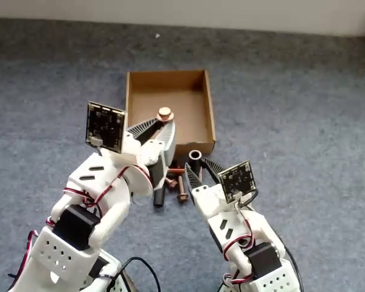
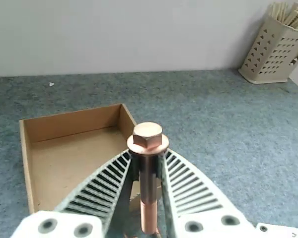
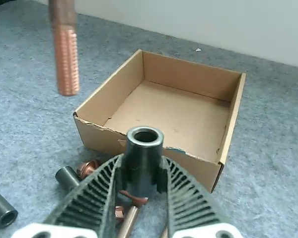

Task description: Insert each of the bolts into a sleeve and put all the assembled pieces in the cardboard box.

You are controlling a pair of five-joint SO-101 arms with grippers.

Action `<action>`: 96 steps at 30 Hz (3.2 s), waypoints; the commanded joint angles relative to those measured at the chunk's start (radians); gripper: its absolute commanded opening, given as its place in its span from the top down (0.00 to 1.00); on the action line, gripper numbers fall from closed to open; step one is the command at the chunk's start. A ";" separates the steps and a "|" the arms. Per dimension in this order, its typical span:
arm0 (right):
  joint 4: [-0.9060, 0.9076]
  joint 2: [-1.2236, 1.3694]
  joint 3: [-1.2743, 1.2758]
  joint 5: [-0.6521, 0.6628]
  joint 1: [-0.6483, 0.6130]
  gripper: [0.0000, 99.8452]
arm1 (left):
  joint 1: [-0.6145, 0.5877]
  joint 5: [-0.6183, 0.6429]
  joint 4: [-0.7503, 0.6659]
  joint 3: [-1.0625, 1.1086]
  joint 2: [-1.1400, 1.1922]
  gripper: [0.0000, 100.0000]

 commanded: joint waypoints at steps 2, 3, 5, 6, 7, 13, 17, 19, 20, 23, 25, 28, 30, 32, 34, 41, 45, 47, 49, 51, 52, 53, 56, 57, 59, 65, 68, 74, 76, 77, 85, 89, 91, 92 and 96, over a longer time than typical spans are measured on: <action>-0.005 -0.018 -0.008 0.008 -0.068 0.99 | 0.065 0.011 -0.023 -0.013 -0.022 0.99; -0.005 -0.018 -0.008 0.009 -0.084 0.99 | 0.077 0.011 -0.023 -0.010 -0.022 0.99; -0.005 -0.018 -0.008 0.009 -0.090 0.99 | 0.104 0.009 -0.023 -0.007 -0.022 0.99; -0.005 -0.018 -0.012 0.009 -0.087 0.99 | 0.116 0.009 -0.021 -0.007 -0.022 0.99; -0.005 -0.018 -0.015 0.009 -0.087 0.99 | 0.124 0.009 -0.021 -0.005 -0.022 0.99; -0.002 -0.018 -0.016 0.005 -0.093 0.99 | 0.125 -0.049 -0.035 0.022 -0.022 0.99; -0.001 -0.019 -0.018 0.003 -0.088 0.99 | 0.125 -0.055 -0.132 0.094 -0.022 0.99; 0.001 -0.019 -0.018 0.003 -0.088 0.99 | 0.119 -0.055 -0.184 0.127 -0.022 0.99; 0.001 -0.019 -0.018 0.003 -0.088 0.99 | 0.110 -0.055 -0.210 0.140 -0.022 0.99; 0.001 -0.019 -0.018 0.003 -0.088 0.99 | 0.104 -0.055 -0.261 0.174 -0.022 0.99; 0.001 -0.019 -0.018 0.003 -0.087 0.99 | 0.101 -0.055 -0.272 0.186 -0.022 0.99; 0.001 -0.019 -0.018 0.006 -0.087 0.99 | 0.099 -0.055 -0.270 0.189 -0.022 0.99; 0.007 -0.019 -0.018 0.006 -0.087 0.99 | 0.097 -0.055 -0.267 0.191 -0.022 0.99; 0.028 -0.019 -0.018 0.008 -0.085 0.99 | 0.097 -0.055 -0.265 0.194 -0.022 0.99; 0.033 -0.019 -0.019 0.003 -0.058 0.99 | 0.097 -0.055 -0.270 0.214 -0.022 0.99; 0.030 -0.021 -0.021 0.002 -0.018 0.99 | 0.097 -0.057 -0.270 0.231 -0.022 0.99; 0.030 -0.021 -0.021 0.002 -0.018 0.99 | 0.097 -0.057 -0.270 0.232 -0.019 0.99; 0.030 -0.021 -0.021 0.002 -0.016 0.99 | 0.097 -0.057 -0.267 0.232 -0.018 0.99; 0.028 -0.021 -0.021 0.002 -0.015 0.99 | 0.097 -0.057 -0.265 0.236 -0.019 0.99; 0.028 -0.021 -0.021 0.002 -0.010 0.99 | 0.105 -0.133 -0.270 0.254 -0.022 0.99; 0.028 -0.021 -0.021 0.002 0.002 0.99 | 0.107 -0.196 -0.270 0.265 -0.022 0.99; 0.027 -0.021 -0.021 0.002 0.015 0.99 | 0.108 -0.255 -0.270 0.271 -0.022 0.99; -0.012 -0.021 -0.018 0.002 0.045 0.99 | 0.139 -0.358 -0.270 0.298 -0.022 0.99; -0.016 -0.021 -0.016 0.002 0.053 0.99 | 0.150 -0.373 -0.267 0.305 -0.022 0.98; -0.021 -0.021 -0.016 0.002 0.059 0.99 | 0.165 -0.376 -0.265 0.312 -0.022 0.94; -0.021 -0.021 -0.016 -0.017 0.094 0.99 | 0.163 -0.377 -0.245 0.311 -0.022 0.89; -0.021 -0.021 -0.018 -0.043 0.107 0.99 | 0.139 -0.376 -0.224 0.303 -0.022 0.89; -0.021 -0.021 -0.016 -0.041 0.107 0.99 | 0.065 -0.374 -0.221 0.303 -0.022 0.85; -0.021 -0.021 -0.012 -0.040 0.107 0.99 | 0.048 -0.374 -0.221 0.303 -0.022 0.85; -0.021 -0.021 -0.010 -0.040 0.107 0.99 | 0.039 -0.374 -0.221 0.303 -0.022 0.86; -0.021 -0.019 -0.010 -0.040 0.183 0.99 | -0.114 -0.374 -0.259 0.306 -0.022 0.96; -0.019 -0.019 -0.015 -0.020 0.194 0.99 | -0.209 -0.374 -0.285 0.312 -0.022 0.99; -0.016 -0.018 -0.018 0.003 0.194 0.99 | -0.242 -0.374 -0.285 0.312 -0.022 0.99; -0.016 -0.018 -0.018 0.003 0.194 0.99 | -0.257 -0.374 -0.285 0.314 -0.022 0.99; -0.019 -0.016 -0.119 0.006 0.193 0.99 | -0.295 -0.373 -0.285 0.314 -0.018 0.99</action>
